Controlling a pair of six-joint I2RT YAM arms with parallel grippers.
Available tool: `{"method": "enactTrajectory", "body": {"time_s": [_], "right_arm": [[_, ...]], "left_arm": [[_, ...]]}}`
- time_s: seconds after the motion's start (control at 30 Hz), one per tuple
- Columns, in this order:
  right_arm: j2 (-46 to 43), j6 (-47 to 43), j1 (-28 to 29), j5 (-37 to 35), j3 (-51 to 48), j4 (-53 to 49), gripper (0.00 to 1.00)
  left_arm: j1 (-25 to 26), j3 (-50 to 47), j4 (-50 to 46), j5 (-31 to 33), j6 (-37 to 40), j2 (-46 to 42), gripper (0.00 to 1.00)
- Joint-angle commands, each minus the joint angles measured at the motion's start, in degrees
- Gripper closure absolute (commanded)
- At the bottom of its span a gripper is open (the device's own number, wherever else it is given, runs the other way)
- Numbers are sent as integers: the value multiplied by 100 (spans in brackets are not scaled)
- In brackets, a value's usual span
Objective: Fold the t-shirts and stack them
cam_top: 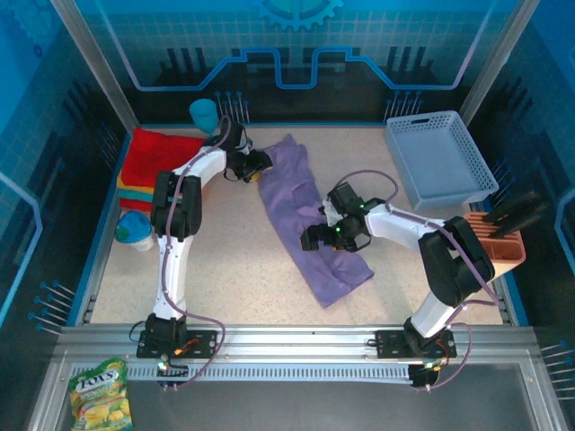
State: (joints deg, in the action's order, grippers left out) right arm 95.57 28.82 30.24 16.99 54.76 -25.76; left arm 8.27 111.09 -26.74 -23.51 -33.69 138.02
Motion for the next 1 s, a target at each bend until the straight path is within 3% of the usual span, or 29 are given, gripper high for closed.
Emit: {"method": "enactTrajectory", "body": {"time_s": [0.0,0.37,0.53,0.67,0.8,0.97], "right_arm": [[55,650,128,45,-391,526,0],[466,3076,1313,-505,-911,2202,0],[374,3464,1677,-1110,-801,2088,0],[-6,2950,1678,-1218,-718,1836,0],[-391,1874,1749,-1821,79,508,0],[-988,1473,1649,-2134,212,158,0]], "left_arm": [[34,537,-359,-124,-270,395,47],[139,2705,-929,-302,-620,1492,48],[74,3066,-1234,-372,-490,1522,48],[-55,2435,-1200,-389,-183,973,45],[-141,1376,-927,-275,-58,-8,41],[-123,-687,-302,-288,-149,-1555,41]]}}
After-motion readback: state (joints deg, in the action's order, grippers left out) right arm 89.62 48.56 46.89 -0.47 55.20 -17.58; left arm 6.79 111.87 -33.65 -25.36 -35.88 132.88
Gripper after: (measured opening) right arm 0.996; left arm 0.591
